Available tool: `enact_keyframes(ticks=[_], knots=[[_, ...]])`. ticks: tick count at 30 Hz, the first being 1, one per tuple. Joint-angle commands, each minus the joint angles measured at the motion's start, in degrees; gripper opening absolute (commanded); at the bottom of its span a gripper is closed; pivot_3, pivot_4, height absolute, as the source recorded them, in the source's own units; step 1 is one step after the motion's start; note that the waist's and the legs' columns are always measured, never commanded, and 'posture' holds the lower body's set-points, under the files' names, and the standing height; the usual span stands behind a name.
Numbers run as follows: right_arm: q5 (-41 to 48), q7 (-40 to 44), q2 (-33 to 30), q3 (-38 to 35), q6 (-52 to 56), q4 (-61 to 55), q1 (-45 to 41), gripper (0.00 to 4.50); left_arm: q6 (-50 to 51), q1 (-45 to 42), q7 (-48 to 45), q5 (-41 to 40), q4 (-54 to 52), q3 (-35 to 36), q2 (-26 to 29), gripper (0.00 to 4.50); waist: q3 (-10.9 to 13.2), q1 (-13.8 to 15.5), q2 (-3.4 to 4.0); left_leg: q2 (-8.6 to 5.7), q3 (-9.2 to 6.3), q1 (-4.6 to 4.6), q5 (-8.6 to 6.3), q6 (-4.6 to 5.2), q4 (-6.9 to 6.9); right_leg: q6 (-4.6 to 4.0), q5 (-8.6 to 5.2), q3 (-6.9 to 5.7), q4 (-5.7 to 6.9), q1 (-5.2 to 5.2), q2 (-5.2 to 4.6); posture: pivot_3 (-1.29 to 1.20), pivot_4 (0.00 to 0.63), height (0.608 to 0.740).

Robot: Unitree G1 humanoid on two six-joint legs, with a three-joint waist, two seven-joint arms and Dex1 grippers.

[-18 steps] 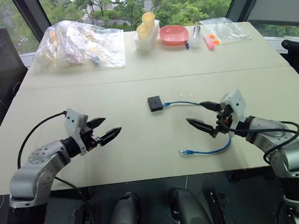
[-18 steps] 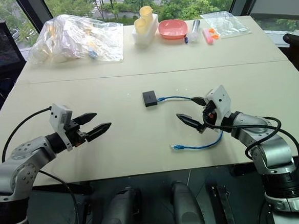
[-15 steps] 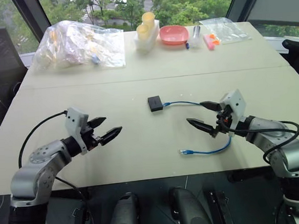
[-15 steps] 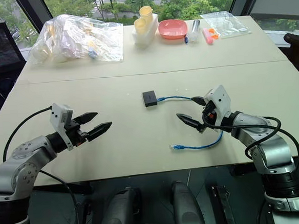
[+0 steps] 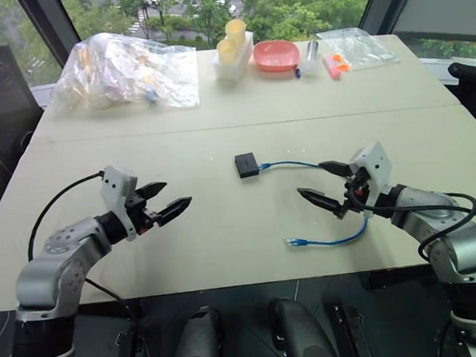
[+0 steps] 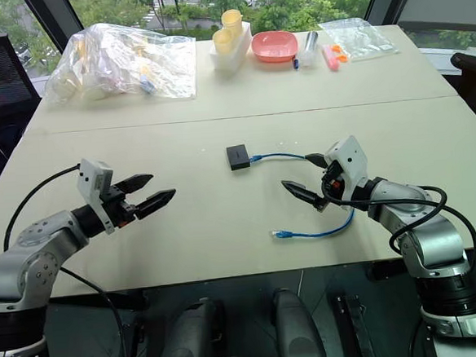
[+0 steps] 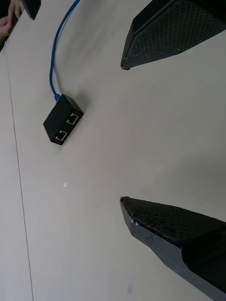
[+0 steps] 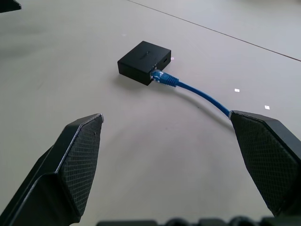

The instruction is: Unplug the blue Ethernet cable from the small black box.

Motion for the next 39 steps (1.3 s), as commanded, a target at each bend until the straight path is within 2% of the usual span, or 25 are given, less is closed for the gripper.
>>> enact_keyframes(ticks=[1, 5, 7, 10, 14, 18, 22, 25, 29, 32, 36, 37, 39], knots=[[-0.61, 1.43, -0.62, -0.47, -2.78, 0.95, -2.16, 4.50, -2.81, -1.97, -1.92, 2.52, 1.10, -0.67, 2.44, 4.48, 0.00, -0.05, 0.00, 0.00, 0.00, 0.00, 0.00, 0.00, 0.00, 0.00, 0.00, 0.00, 0.00, 0.00, 0.00, 0.00, 0.150, 0.740], [-4.11, 5.46, -1.77, 2.88, -6.80, 7.83, -7.63, 4.50, -6.42, -6.42, -6.62, 6.66, 6.65, -4.13, 6.19, 4.48, 0.01, -0.08, 0.00, -0.03, 0.14, 0.02, 0.01, 0.00, 0.06, -0.04, 0.03, -0.01, 0.05, -0.01, 0.03, 0.00, 0.150, 0.740], [-7.47, 8.48, -1.87, 6.39, -10.54, 13.88, -12.68, 4.50, -7.01, -10.47, -12.70, 6.68, 10.35, -5.39, 9.15, 4.48, 0.01, -0.13, -0.01, -0.03, 0.14, 0.04, 0.01, 0.00, 0.07, -0.04, 0.03, -0.01, 0.07, 0.01, 0.03, 0.00, 0.150, 0.740], [-10.66, 11.65, -1.37, 9.51, -15.08, 22.10, -19.05, 4.50, -6.84, -14.48, -20.46, 6.06, 13.66, -7.20, 12.71, 4.48, 0.04, -0.30, -0.02, -0.03, 0.21, 0.01, 0.01, 0.01, 0.06, -0.05, 0.04, 0.00, 0.08, -0.05, 0.05, 0.00, 0.150, 0.740], [-16.59, 17.24, 0.59, 15.04, -24.41, 39.25, -29.26, 4.50, -2.19, -18.74, -31.22, 1.25, 17.11, -7.18, 16.33, 4.48, 0.05, -0.52, -0.01, -0.04, 0.29, -0.01, 0.00, 0.02, -0.04, 0.00, 0.00, 0.02, 0.08, -0.09, 0.05, 0.00, 0.150, 0.740], [-19.69, 20.03, 6.34, 16.96, -30.61, 57.52, -39.54, 4.50, -2.95, -20.65, -31.74, 1.72, 18.67, -6.93, 15.27, 4.48, 0.06, -0.61, -0.01, -0.04, 0.29, -0.01, 0.01, 0.02, -0.04, 0.03, 0.01, 0.03, 0.13, -0.11, 0.07, 0.00, 0.150, 0.740], [-23.16, 21.08, 11.74, 18.06, -35.23, 74.46, -47.37, 4.50, -1.58, -18.42, -29.41, 0.58, 15.05, -5.69, 13.73, 4.48, 0.06, -0.78, -0.01, -0.04, 0.27, -0.01, 0.01, 0.02, -0.02, 0.05, 0.02, 0.05, 0.23, -0.11, 0.06, 0.00, 0.150, 0.740], [-28.16, 17.56, 14.35, 19.94, -38.69, 83.75, -51.07, 4.50, -0.89, -15.17, -27.30, 0.04, 12.29, -4.22, 13.13, 4.48, 0.06, -1.04, -0.01, -0.04, 0.23, -0.01, 0.01, 0.02, -0.04, 0.06, 0.03, 0.05, 0.27, -0.10, 0.04, 0.00, 0.150, 0.740], [-30.70, 16.87, 16.49, 19.58, -38.15, 89.51, -53.34, 4.50, -0.15, -12.56, -24.38, -0.40, 9.88, -2.58, 12.79, 4.48, 0.06, -1.67, -0.02, -0.04, 0.20, 0.00, 0.01, 0.02, -0.03, 0.05, 0.03, 0.06, 0.29, -0.08, 0.01, 0.00, 0.150, 0.740], [-32.30, 19.38, 17.23, 20.14, -38.55, 90.65, -53.36, 3.67, 0.29, -10.40, -22.67, -0.49, 8.03, -0.69, 13.50, 4.50, 0.05, -1.86, -0.01, -0.04, 0.16, 0.18, 0.03, -0.02, -0.02, 0.04, 0.03, 0.06, 0.30, 0.09, 0.02, 0.00, 0.150, 0.740], [-31.99, 20.64, 17.99, 18.75, -39.66, 90.30, -53.28, 1.60, -0.67, -11.41, -21.80, 0.47, 9.84, -0.38, 13.63, 4.50, 0.05, -1.84, -0.01, -0.04, 0.08, 0.31, 0.05, -0.05, 0.02, 0.02, 0.03, 0.02, 0.31, 0.27, 0.05, 0.00, 0.150, 0.740], [-32.45, 20.37, 17.98, 18.87, -40.43, 90.09, -53.18, 1.20, -1.04, -12.22, -21.80, 0.78, 10.89, -0.63, 13.54, 4.50, 0.05, -1.85, -0.01, -0.04, 0.08, 0.34, 0.06, -0.06, 0.04, 0.01, 0.04, 0.02, 0.31, 0.29, 0.04, 0.00, 0.150, 0.740], [-35.36, 16.43, 16.90, 20.62, -44.63, 89.05, -52.84, 0.21, -2.56, -15.21, -22.00, 2.15, 14.37, -1.99, 12.88, 4.50, 0.05, -1.78, -0.01, -0.05, 0.07, 0.34, 0.09, -0.10, 0.07, -0.01, 0.06, 0.02, 0.33, 0.29, 0.04, 0.00, 0.150, 0.740]])
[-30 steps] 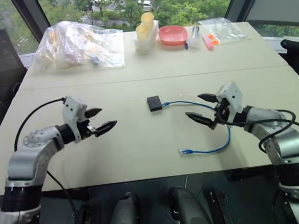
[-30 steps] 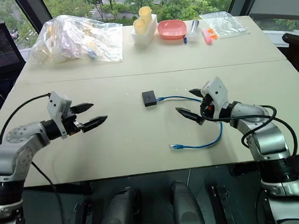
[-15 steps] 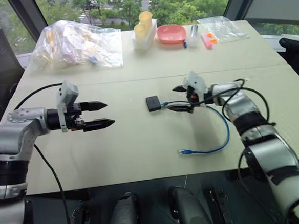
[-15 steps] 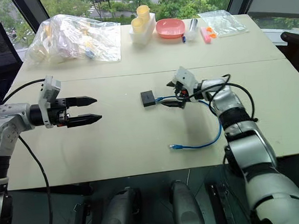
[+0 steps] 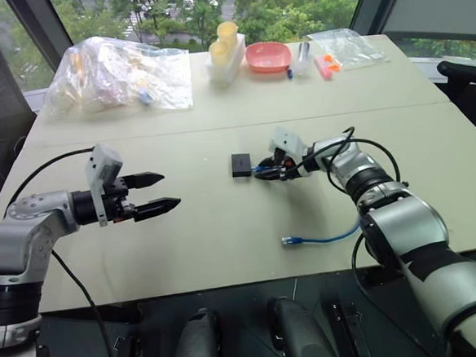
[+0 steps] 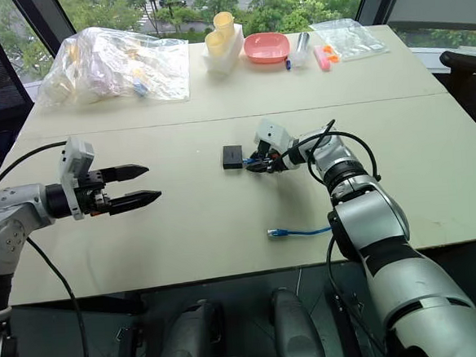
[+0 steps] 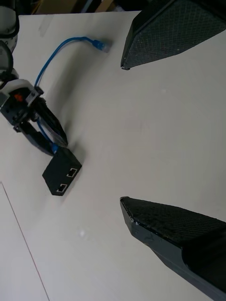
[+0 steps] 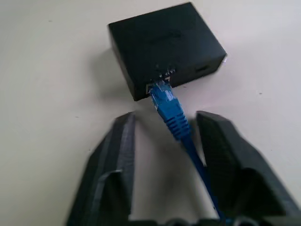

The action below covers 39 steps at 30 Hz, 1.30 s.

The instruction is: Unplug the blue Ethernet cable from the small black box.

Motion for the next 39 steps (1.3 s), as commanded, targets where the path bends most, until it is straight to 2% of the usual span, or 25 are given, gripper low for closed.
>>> enact_keyframes(ticks=[1, 4, 5, 7, 11, 16, 20, 25, 32, 35, 39], knots=[[-5.58, -6.86, -2.00, 2.49, -6.88, -1.59, 0.57, 0.21, -3.59, -5.54, -0.25, 2.26, 5.07, -0.58, -0.45, 4.50, 0.00, 0.14, 0.00, -0.01, 0.00, 0.00, 0.01, -0.01, 0.02, 0.00, 0.00, 0.00, 0.02, 0.01, 0.00, 0.00, 0.150, 0.740], [-8.82, -17.50, -4.67, 2.66, -17.56, -6.33, 0.88, 0.21, -7.92, -12.01, 0.20, 6.26, 13.34, -3.74, -3.32, 4.50, 0.01, 0.55, 0.01, -0.07, -0.02, -0.02, 0.03, -0.05, 0.04, 0.01, 0.00, -0.02, 0.04, 0.02, -0.03, 0.00, 0.150, 0.740], [-11.64, -22.91, -6.15, 3.60, -22.23, -9.41, 1.54, 0.21, -9.35, -15.00, 1.81, 7.17, 17.18, -4.07, -5.86, 4.50, 0.01, 0.59, 0.01, -0.09, -0.02, -0.05, 0.04, -0.06, 0.04, 0.01, 0.00, -0.03, 0.02, 0.00, -0.05, 0.00, 0.150, 0.740], [-14.98, -27.96, -8.50, 4.67, -28.13, -15.94, 3.85, 0.21, -7.89, -19.35, 0.73, 5.99, 22.33, -4.42, -9.58, 4.50, 0.01, 0.79, 0.00, -0.16, 0.01, -0.15, 0.05, -0.07, 0.03, 0.06, -0.01, -0.01, -0.01, -0.08, -0.10, 0.00, 0.150, 0.740], [-16.29, -33.68, -11.58, 2.49, -29.43, -31.53, 10.39, 0.21, -7.58, -28.21, -5.28, 6.25, 33.74, -6.16, -14.94, 4.50, 0.01, 0.18, -0.01, -0.15, 0.09, -0.25, 0.03, -0.05, -0.06, 0.39, 0.11, 0.03, -0.02, -0.23, -0.06, 0.00, 0.150, 0.740], [-17.75, -36.70, -14.17, 0.45, -24.47, -44.63, 16.60, 0.21, -11.88, -41.59, -5.59, 8.22, 53.32, -4.73, -21.59, 4.50, 0.02, 0.02, -0.03, -0.14, 0.03, -0.33, 0.03, -0.04, -0.10, 0.45, 0.11, 0.00, 0.04, -0.34, 0.01, 0.00, 0.150, 0.740], [-17.85, -36.89, -14.54, 0.06, -21.12, -49.09, 19.17, 0.21, -14.84, -47.34, -10.22, 10.68, 61.99, -5.33, -23.81, 4.50, 0.02, -0.12, -0.03, -0.14, 0.13, -0.29, 0.02, -0.03, -0.09, 0.45, 0.11, 0.10, -0.01, -0.33, 0.02, 0.00, 0.150, 0.740], [-19.34, -37.89, -14.70, 0.41, -19.85, -51.58, 20.73, 0.21, -18.37, -51.70, -10.17, 12.44, 69.45, -3.50, -26.41, 4.50, 0.03, 0.12, -0.04, -0.13, 0.09, -0.31, 0.02, -0.02, -0.08, 0.45, 0.11, 0.09, 0.00, -0.34, 0.06, 0.00, 0.150, 0.740], [-19.78, -37.58, -14.24, 1.24, -19.13, -53.18, 21.15, 0.21, -20.99, -53.61, -10.25, 14.43, 73.61, -2.17, -30.14, 4.50, 0.03, 0.17, -0.05, -0.14, 0.09, -0.34, 0.02, -0.02, -0.06, 0.46, 0.11, 0.10, -0.02, -0.33, 0.03, 0.00, 0.150, 0.740], [-19.93, -37.58, -14.23, 1.51, -19.28, -53.36, 21.01, 0.14, -21.23, -53.96, -11.16, 14.86, 74.22, -1.45, -31.37, 3.74, 0.03, 0.15, -0.05, -0.14, 0.08, -0.34, 0.02, -0.02, -0.06, 0.46, 0.11, 0.09, -0.01, -0.33, 0.04, 0.00, 0.150, 0.740], [-19.82, -37.36, -14.46, 1.49, -19.10, -54.35, 21.74, 0.14, -21.59, -54.56, -10.63, 14.89, 74.69, -0.01, -31.94, 2.29, 0.03, 0.03, -0.05, -0.14, 0.08, -0.33, 0.02, -0.02, -0.06, 0.46, 0.11, 0.09, -0.01, -0.34, 0.05, 0.00, 0.150, 0.740]])
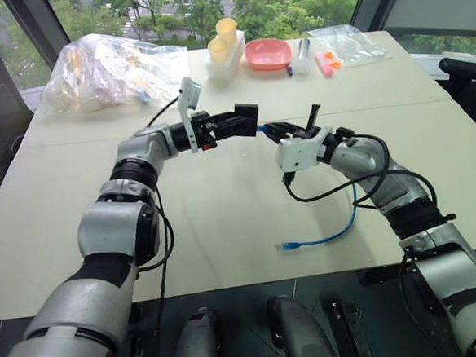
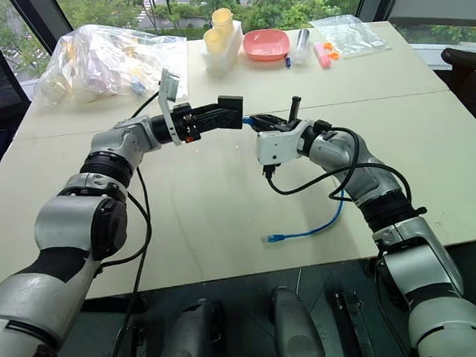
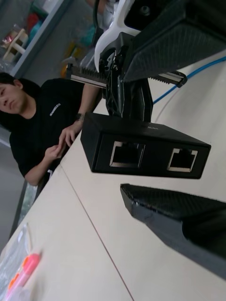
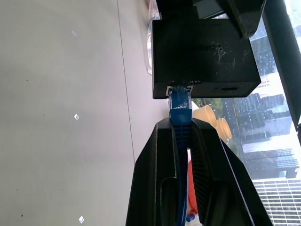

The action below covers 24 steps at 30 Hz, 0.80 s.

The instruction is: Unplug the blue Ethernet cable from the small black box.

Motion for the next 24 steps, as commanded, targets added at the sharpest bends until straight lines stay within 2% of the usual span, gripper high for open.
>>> enact_keyframes(ticks=[1, 5, 6, 9, 13, 14, 16, 18, 21, 24], knots=[[0.39, -0.32, -0.41, -0.73, -0.10, -3.08, -0.06, 0.14, -0.89, -2.72, -0.47, -0.11, -0.58, 2.23, 0.17, 1.99, 0.00, 0.00, 0.00, 0.00, -0.01, 0.00, 0.00, 0.00, 0.00, 0.00, 0.00, 0.00, 0.00, 0.00, 0.00, 0.00, 0.150, 0.740], [0.71, 0.46, -0.48, -0.64, 0.56, -3.88, 0.63, 0.14, -1.08, -2.59, -0.18, 0.69, -0.54, 2.81, 0.20, 0.62, 0.00, 0.08, 0.00, 0.00, -0.02, 0.00, 0.00, 0.00, 0.00, 0.00, 0.00, 0.00, 0.00, 0.01, 0.00, 0.00, 0.150, 0.740], [0.97, 0.82, -0.44, -0.61, 0.78, -4.04, 0.79, 0.14, -1.17, -2.48, -0.08, 0.86, -0.57, 2.86, 0.22, 0.52, 0.00, 0.09, 0.00, 0.00, -0.01, 0.00, 0.00, 0.00, 0.01, 0.00, 0.00, 0.00, 0.00, 0.01, 0.00, 0.00, 0.150, 0.740], [3.71, 2.98, -0.06, -1.24, 2.16, -5.05, 1.63, 1.23, -1.52, -1.82, -0.09, 1.34, -0.73, 3.00, 0.43, 0.52, 0.00, 0.10, 0.00, 0.00, -0.02, 0.00, 0.00, 0.00, 0.01, 0.00, 0.00, -0.01, 0.00, 0.01, 0.00, 0.00, 0.150, 0.740], [7.73, 4.81, 0.31, -4.53, 11.44, -10.22, 6.05, 3.14, 0.25, -0.79, -1.06, 0.85, -1.01, 3.92, 1.07, 0.52, 0.00, 0.18, 0.00, 0.00, -0.03, 0.00, 0.00, 0.00, 0.01, 0.00, 0.00, -0.01, 0.01, 0.01, 0.00, 0.00, 0.150, 0.740], [14.91, 6.51, 2.50, -7.12, 18.17, -15.05, 9.63, 3.64, 1.73, -0.41, -1.73, -0.03, -0.97, 4.82, 1.54, 0.52, 0.00, 0.22, 0.00, 0.00, -0.03, 0.00, 0.00, 0.00, 0.01, 0.00, 0.00, -0.01, 0.01, 0.01, 0.00, 0.00, 0.150, 0.740], [33.54, 6.27, 9.97, -13.36, 35.57, -26.50, 16.73, 3.64, 6.20, 0.27, -3.79, -2.42, -0.92, 7.32, 2.64, 0.52, -0.03, 0.16, -0.05, 0.02, -0.11, 0.00, 0.00, 0.00, 0.01, 0.00, 0.00, -0.05, 0.02, 0.05, 0.01, 0.00, 0.150, 0.740], [55.37, 1.71, 18.09, -19.05, 50.99, -36.70, 22.28, 3.64, 14.05, 0.64, -8.00, -6.65, -1.72, 10.82, 3.91, 0.52, -0.03, -0.02, -0.04, 0.11, -0.23, 0.02, -0.01, 0.01, -0.02, -0.01, 0.01, -0.12, 0.12, 0.04, 0.06, 0.00, 0.150, 0.740], [73.22, -3.94, 24.61, -23.41, 62.14, -44.10, 25.96, 3.64, 19.81, 2.71, -11.33, -8.84, -5.56, 11.66, 4.16, 0.52, -0.02, 0.06, -0.02, 0.18, -0.39, 0.02, -0.01, 0.01, 0.00, -0.03, 0.01, -0.17, 0.26, 0.01, 0.06, 0.00, 0.150, 0.740], [82.62, -9.75, 29.40, -25.25, 65.72, -46.42, 26.43, 3.64, 24.13, 5.88, -11.60, -10.61, -11.32, 11.60, 3.45, 0.52, -0.02, 0.19, -0.01, 0.17, -0.41, 0.09, 0.00, 0.01, 0.10, -0.06, 0.03, -0.16, 0.28, 0.09, -0.02, 0.00, 0.150, 0.740]])
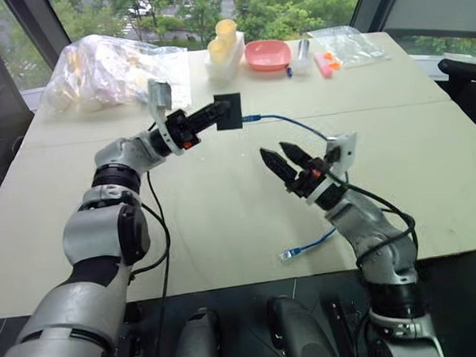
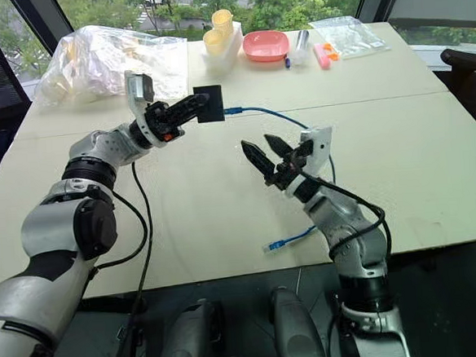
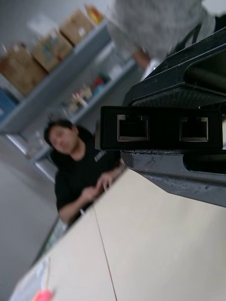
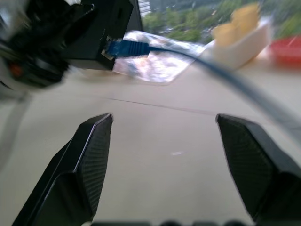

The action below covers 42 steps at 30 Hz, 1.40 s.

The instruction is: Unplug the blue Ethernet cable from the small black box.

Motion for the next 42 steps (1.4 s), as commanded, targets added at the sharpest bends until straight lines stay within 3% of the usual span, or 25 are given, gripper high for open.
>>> enact_keyframes(ticks=[1, 12, 34, 37, 39, 42], knots=[[11.28, -6.80, 4.11, -3.08, 3.24, -5.08, -0.77, 3.64, 5.85, 2.77, -1.03, -3.82, -8.03, 0.84, -0.42, 0.52, 0.00, 0.04, 0.00, 0.06, -0.01, 0.09, 0.00, 0.00, 0.05, -0.01, 0.00, 0.00, -0.02, 0.11, -0.02, 0.00, 0.150, 0.740], [10.80, -10.04, 6.19, -0.05, 2.04, -4.37, -2.76, 3.64, 14.70, 9.73, 6.90, -10.97, -23.63, 1.89, -2.78, 0.52, -0.01, 0.19, 0.00, -0.05, -0.02, 0.08, 0.00, 0.01, 0.07, -0.02, 0.01, 0.00, -0.16, 0.19, 0.00, 0.00, 0.150, 0.740], [9.19, -8.39, 6.07, 1.08, 0.25, -1.49, -4.83, 3.64, 17.66, 11.94, 11.04, -15.84, -29.65, 1.02, -4.15, 0.52, -0.01, 0.09, 0.00, -0.06, -0.01, 0.08, 0.00, 0.01, 0.06, -0.02, 0.01, 0.00, -0.19, 0.19, 0.02, 0.00, 0.150, 0.740], [9.44, -8.30, 6.36, 1.01, -0.14, -1.43, -4.84, 2.76, 17.75, 12.13, 11.24, -16.02, -30.02, 0.79, -4.18, 0.52, -0.01, 0.08, 0.00, -0.06, -0.01, 0.08, 0.00, 0.01, 0.05, -0.02, 0.01, 0.00, -0.19, 0.19, 0.02, 0.00, 0.150, 0.740], [9.94, -8.19, 6.76, 0.73, -0.41, -1.38, -4.95, 1.84, 17.79, 12.25, 11.41, -16.12, -30.13, 0.68, -4.16, 0.52, -0.01, 0.08, 0.00, -0.06, -0.01, 0.08, 0.00, 0.01, 0.06, -0.02, 0.01, 0.00, -0.20, 0.19, 0.02, 0.00, 0.150, 0.740], [10.14, -7.99, 6.91, 0.65, -0.59, -1.32, -5.00, 1.84, 17.75, 12.48, 11.64, -16.26, -30.26, 0.51, -4.13, 0.52, -0.01, 0.09, 0.00, -0.06, -0.01, 0.08, 0.00, 0.01, 0.05, -0.02, 0.01, -0.01, -0.21, 0.19, 0.02, 0.00, 0.150, 0.740]])
